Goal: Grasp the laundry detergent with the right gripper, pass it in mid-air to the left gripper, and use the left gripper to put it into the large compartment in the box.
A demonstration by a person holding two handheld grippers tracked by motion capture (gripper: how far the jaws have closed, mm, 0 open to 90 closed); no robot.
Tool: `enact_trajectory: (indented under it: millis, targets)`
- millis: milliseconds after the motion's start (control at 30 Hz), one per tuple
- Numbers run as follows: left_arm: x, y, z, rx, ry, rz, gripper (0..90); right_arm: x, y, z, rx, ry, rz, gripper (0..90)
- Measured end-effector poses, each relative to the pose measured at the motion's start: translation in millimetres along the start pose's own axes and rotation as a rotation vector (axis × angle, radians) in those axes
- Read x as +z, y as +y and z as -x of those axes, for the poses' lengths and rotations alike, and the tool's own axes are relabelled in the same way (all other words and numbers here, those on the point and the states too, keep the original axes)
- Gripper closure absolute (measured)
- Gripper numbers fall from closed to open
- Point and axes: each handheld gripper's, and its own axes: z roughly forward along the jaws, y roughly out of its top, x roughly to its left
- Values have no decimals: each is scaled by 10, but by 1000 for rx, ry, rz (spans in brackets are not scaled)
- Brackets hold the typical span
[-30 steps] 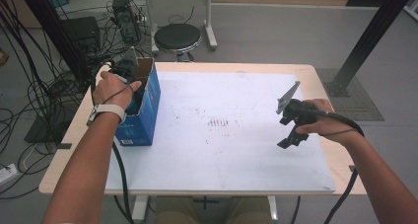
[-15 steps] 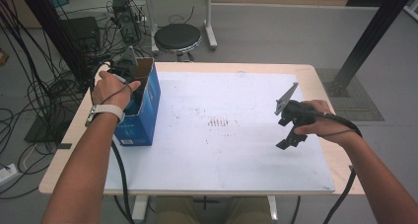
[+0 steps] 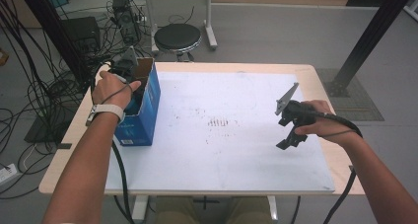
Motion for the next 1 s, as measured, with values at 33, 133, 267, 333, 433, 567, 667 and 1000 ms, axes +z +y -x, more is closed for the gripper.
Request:
enact_trajectory:
  millis: [33, 133, 267, 333, 433, 567, 667, 1000]
  targets:
    - [2, 0, 0, 0, 1, 0, 362, 0, 0, 1, 0, 0, 0, 85]
    - [3, -1, -3, 0, 1, 0, 363, -2, 5, -1, 0, 0, 0, 85]
    - [1, -2, -8, -2, 1, 3, 364, 0, 13, 4, -5, -2, -1, 85]
    - [0, -2, -10, 0, -1, 1, 364, 1, 17, 3, -5, -3, -1, 85]
    - [1, -4, -15, -2, 0, 2, 366, -1, 20, 2, -5, -2, -1, 85]
    - [2, -5, -9, 0, 2, 3, 366, -8, 22, 0, -8, -3, -1, 85]
    - [2, -4, -6, 0, 2, 4, 366, -6, 21, 0, -7, -3, 0, 85]
    - [2, -7, -13, -2, 2, 3, 367, -8, 16, -4, -6, -2, -2, 85]
